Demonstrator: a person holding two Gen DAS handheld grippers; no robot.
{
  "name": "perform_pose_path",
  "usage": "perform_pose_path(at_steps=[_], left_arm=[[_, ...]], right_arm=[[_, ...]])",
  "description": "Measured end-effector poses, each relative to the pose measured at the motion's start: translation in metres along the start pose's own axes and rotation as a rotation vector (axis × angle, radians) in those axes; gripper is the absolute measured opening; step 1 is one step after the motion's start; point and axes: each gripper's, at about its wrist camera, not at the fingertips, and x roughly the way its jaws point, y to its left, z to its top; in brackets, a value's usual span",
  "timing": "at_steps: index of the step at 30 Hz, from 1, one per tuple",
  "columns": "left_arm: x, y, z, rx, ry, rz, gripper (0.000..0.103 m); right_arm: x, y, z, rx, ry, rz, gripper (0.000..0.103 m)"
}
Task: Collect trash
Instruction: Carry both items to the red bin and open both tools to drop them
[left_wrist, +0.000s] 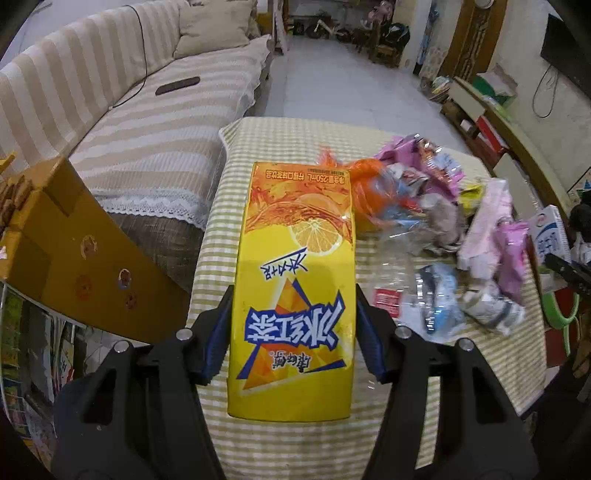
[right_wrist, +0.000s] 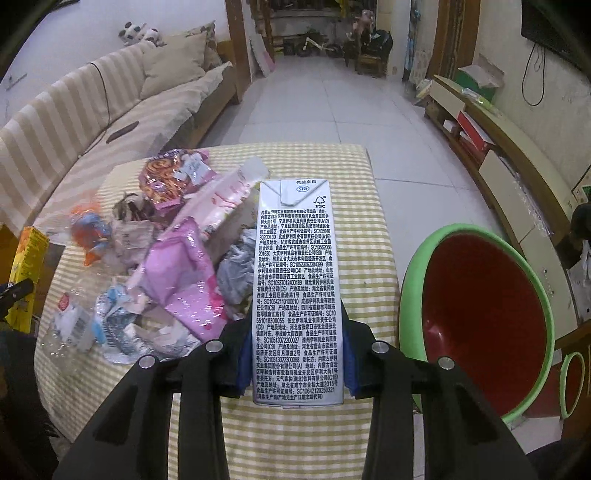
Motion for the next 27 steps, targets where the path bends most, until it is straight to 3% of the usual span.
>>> perform_pose_path(at_steps=[7,16,27], left_arm=[[-0.025,-0.019,0.006,0.026,-0.052,-0.043,0.057],[-0.049,-0.072,0.011,0.108,-0.09,-0.142,0.057],[-0.051,-0.189,0.032,0.286,-0.079,-0.331,0.057]], right_arm=[[-0.026,0.001,0.0,0.022,-0.048,0.017,0.036],[-0.06,-0.028,-0.011,0.085,-0.099,-0.006,0.036],[-0.092,-0.091,-0.022,0.186,-0.14,-0.102,0.036]])
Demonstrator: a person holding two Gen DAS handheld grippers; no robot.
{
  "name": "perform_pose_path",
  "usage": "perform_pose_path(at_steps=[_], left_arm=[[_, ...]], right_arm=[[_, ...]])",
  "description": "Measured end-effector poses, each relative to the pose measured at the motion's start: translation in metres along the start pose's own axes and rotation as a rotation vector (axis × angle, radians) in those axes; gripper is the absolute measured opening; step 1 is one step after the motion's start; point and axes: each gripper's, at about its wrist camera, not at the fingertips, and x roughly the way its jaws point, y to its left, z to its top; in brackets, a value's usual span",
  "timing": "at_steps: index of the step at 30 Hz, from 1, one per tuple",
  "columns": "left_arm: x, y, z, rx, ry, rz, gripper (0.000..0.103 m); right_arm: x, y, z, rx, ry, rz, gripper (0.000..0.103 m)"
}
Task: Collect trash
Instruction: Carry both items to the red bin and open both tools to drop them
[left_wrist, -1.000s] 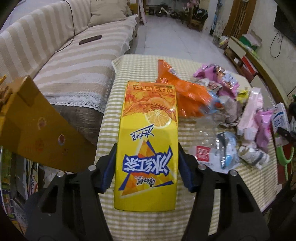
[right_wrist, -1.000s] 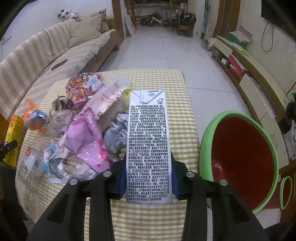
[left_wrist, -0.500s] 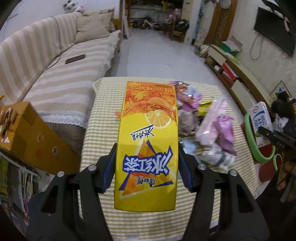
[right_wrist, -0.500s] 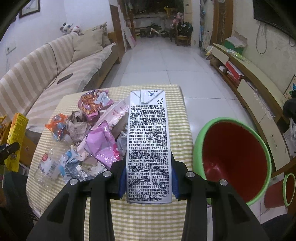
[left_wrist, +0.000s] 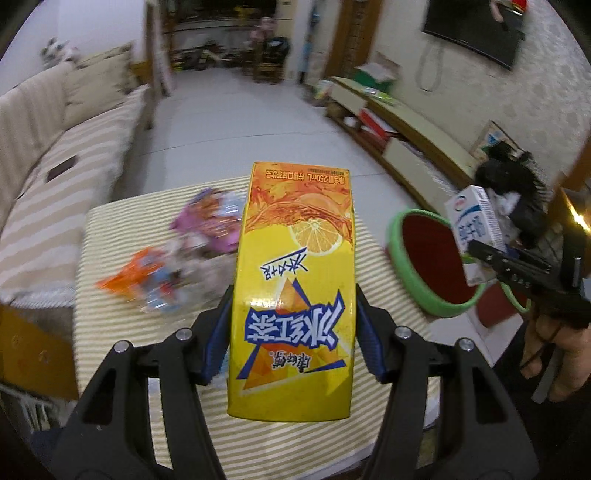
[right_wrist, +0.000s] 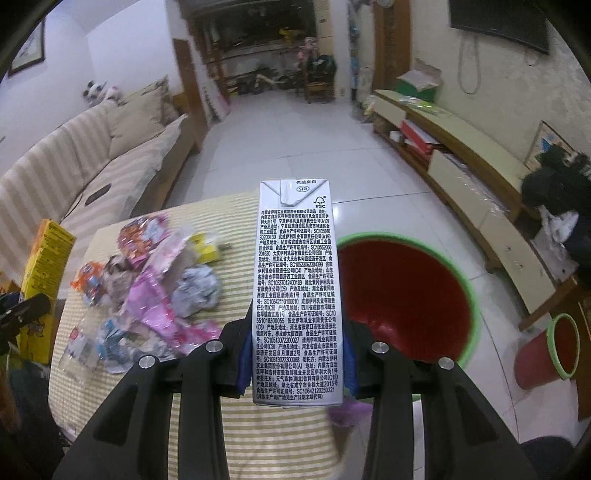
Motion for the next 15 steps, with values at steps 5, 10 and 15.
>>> perform_pose_path(at_steps=[5,10,15], left_arm=[[0.024,-0.054,0.027,0.072,0.009,-0.092,0.057],[0.051,-0.107,0.048,0.121,0.034,-0.168,0.057],[0.075,-0.144,0.061,0.159,0.067,-0.21,0.057]], right_arm=[[-0.005,-0.046,0.003,0.057,-0.017,-0.063,0.036],[-0.003,-0.088,0.008,0.115,-0.025,-0.099,0.036],[0.005,-0.109,0.006,0.168,-0.017,-0.102,0.036]])
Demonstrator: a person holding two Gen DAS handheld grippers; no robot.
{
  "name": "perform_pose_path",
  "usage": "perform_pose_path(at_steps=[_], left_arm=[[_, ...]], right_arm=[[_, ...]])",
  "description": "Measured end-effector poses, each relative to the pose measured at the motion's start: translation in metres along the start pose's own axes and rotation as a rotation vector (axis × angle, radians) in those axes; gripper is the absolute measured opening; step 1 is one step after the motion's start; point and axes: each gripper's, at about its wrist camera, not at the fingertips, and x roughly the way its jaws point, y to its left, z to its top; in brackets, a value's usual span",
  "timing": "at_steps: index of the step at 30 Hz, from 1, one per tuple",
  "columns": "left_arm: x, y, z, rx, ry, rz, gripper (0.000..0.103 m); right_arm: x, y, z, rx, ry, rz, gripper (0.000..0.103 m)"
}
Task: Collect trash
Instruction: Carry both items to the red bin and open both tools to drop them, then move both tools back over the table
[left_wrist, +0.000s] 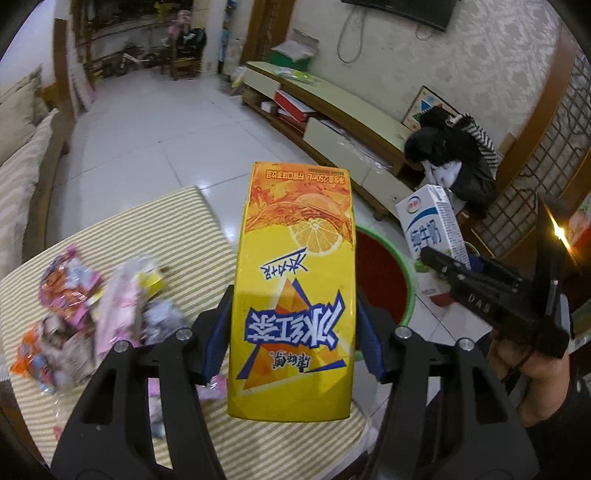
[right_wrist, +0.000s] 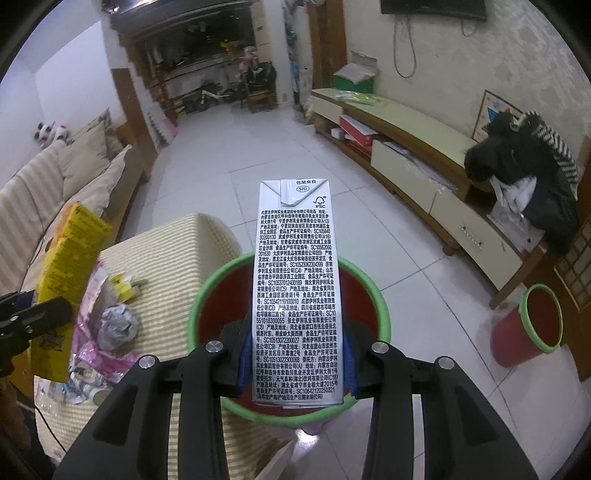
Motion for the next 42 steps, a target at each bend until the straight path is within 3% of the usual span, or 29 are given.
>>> perform_pose_path(at_steps=[11,22,24,25,27,29,36,42], left_arm=[[0.053,-0.018,0.016,-0.001,0.087,-0.041,0.058],[0.087,-0.023,0.026,-0.045,0.136,-0.079,0.058],[0.09,-0.023,0.028,-0.053,0.136,-0.083,0.059],[0.091,-0.021,0.029,-0.057,0.137,-0.088,0.064],[0.088,-0.018,0.031,-0.072,0.13,-0.102,0.077],[0.086,-0.013,0.031,-0.085,0.121,-0.102,0.079],[0.067,0.005,0.032,-0.117,0.079,-0.071,0.089],[0.038,0.027,0.019,-0.129,0.044,0.0,0.095]], right_arm=[[0.033,-0.015,-0.002,0.038,0.074,0.015,0.036],[0.046,-0.016,-0.003,0.053,0.093,0.02,0.037],[0.049,-0.018,0.0,0.056,0.09,0.018,0.039],[0.05,-0.018,0.0,0.057,0.091,0.017,0.044],[0.048,-0.016,0.001,0.051,0.076,0.021,0.06],[0.048,-0.014,0.002,0.042,0.07,0.012,0.07],[0.047,-0.009,0.004,0.03,0.049,0.001,0.08],[0.047,0.004,0.003,-0.015,0.038,0.006,0.086]])
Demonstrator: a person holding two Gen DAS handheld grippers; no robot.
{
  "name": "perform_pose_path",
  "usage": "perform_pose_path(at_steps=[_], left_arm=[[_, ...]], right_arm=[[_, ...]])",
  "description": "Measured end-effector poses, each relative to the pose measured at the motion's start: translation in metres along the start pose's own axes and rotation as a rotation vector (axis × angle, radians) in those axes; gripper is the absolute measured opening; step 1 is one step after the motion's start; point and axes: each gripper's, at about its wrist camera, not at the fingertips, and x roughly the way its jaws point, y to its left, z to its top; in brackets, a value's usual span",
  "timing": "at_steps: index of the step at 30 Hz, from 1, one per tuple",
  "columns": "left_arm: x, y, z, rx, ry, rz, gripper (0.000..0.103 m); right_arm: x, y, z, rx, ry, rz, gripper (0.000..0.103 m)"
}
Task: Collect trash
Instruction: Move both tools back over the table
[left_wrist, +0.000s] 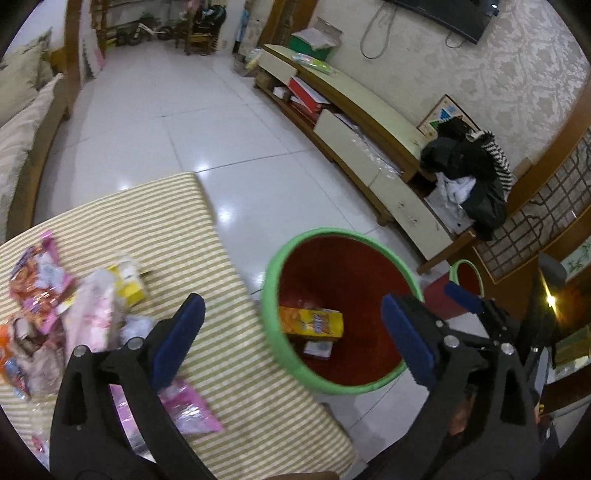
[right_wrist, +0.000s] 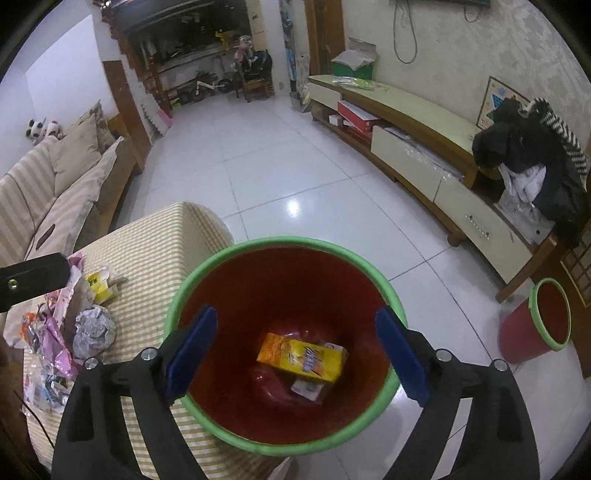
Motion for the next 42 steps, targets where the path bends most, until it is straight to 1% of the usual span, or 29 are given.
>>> perform_pose_path(at_steps=[4,11,18,22,26,31,36,42], left_arm=[[-0.021,0.019,-0.012,-0.016,-0.028,0.038,0.097],[-0.065,0.061,-0.041,-0.03,-0.076,0.116,0.098],[-0.106,0.122,-0.078,-0.144,-0.103,0.174,0.098],[-0.126,0.151,-0.102,-0.188,-0.119,0.21,0.098],[-0.142,0.174,-0.122,-0.243,-0.137,0.216,0.098],[-0.156,0.203,-0.15,-0.28,-0.145,0.226,0.098],[-0.164,0.217,-0.169,-0.304,-0.141,0.213,0.098],[-0.176,0.222,-0.177,-0.296,-0.156,0.198,0.098]], right_arm=[[-0.001,0.015,-0.003,-0.019,0.003,0.039,0.086],[-0.012,0.056,-0.016,-0.083,-0.008,0.09,0.09],[-0.017,0.103,-0.032,-0.13,0.012,0.146,0.09],[-0.019,0.132,-0.045,-0.18,0.031,0.167,0.091],[-0.023,0.155,-0.054,-0.213,0.043,0.184,0.091],[-0.029,0.181,-0.071,-0.267,0.07,0.199,0.091],[-0.043,0.197,-0.08,-0.323,0.066,0.186,0.091],[-0.058,0.205,-0.084,-0.329,0.037,0.178,0.091]])
